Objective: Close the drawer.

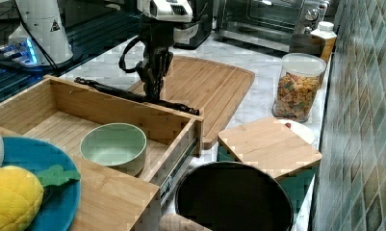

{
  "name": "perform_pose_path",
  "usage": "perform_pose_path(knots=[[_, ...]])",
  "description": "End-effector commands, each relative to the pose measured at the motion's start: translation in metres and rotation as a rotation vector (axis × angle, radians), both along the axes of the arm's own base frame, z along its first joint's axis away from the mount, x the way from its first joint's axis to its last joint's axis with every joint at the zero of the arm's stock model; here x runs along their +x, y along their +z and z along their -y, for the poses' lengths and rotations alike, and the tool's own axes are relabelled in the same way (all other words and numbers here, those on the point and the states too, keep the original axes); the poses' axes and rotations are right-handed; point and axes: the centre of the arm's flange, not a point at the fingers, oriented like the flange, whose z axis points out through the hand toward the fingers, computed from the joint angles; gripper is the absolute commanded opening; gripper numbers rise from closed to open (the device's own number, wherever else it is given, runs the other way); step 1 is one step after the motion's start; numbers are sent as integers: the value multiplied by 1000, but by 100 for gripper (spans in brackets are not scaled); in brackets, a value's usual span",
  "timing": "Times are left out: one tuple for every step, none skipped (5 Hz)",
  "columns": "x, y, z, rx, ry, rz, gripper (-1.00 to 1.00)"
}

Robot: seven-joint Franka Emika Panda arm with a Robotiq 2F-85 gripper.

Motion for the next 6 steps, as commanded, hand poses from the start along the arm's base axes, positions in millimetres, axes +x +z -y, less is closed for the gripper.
perform_pose_path(knots=[[2,79,169,-105,-26,131,-100],[-7,89,208,-133,-15,152,-100],[-14,97,246,-148,-6,189,-100],[-13,95,284,-142,7,213,-100],[-12,92,299,-121,-59,199,-100],[-24,109,275,-182,-146,179,-100]])
